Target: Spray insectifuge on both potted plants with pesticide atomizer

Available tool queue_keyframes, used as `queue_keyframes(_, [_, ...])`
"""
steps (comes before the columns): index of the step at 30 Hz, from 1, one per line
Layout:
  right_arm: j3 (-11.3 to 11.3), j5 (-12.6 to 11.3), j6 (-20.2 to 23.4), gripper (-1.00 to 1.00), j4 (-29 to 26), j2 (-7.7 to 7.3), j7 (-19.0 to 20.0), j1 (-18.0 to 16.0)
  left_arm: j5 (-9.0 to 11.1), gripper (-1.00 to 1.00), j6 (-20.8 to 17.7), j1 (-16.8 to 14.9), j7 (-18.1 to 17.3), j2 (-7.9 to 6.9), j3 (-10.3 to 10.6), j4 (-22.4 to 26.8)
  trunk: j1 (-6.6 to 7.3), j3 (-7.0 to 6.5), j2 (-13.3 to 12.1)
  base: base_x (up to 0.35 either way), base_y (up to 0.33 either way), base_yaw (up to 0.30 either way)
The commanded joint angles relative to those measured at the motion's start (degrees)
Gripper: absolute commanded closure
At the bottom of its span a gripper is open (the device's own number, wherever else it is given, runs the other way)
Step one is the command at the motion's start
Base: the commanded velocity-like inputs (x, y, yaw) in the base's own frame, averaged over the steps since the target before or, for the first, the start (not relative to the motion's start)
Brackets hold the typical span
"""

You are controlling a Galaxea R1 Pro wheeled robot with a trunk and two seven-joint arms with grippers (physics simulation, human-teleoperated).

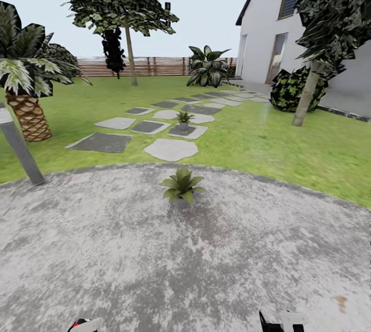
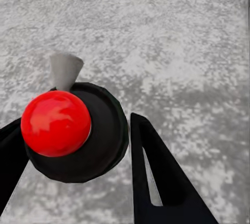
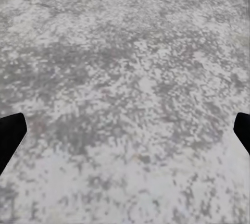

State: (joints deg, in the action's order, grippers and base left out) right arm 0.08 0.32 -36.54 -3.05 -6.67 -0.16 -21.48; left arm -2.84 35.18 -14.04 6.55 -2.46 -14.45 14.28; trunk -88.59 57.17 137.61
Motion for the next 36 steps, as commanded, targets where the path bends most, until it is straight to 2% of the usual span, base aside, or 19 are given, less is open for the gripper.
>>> queue_keyframes(1, [0.01,0.03,-0.2,-1.0,0.07,-0.01,-0.02,-0.05,-0.33,1.0,0.15,-0.03,0.39,0.0,0.03,-0.05,-0.01,0.05,0.02,0.236,0.275,-0.263])
queue_keyframes(19, [0.01,0.03,-0.2,-1.0,0.08,-0.01,0.0,-0.05,-0.33,1.0,0.15,-0.03,0.39,0.0,0.03,-0.05,-0.01,0.05,0.02,0.177,0.3,-0.257])
queue_keyframes(36, [0.01,0.12,-0.2,-1.0,0.14,0.08,0.07,-0.05,-0.33,1.0,0.19,-0.03,0.39,0.0,0.03,-0.12,-0.01,-0.06,0.02,0.163,0.306,-0.054])
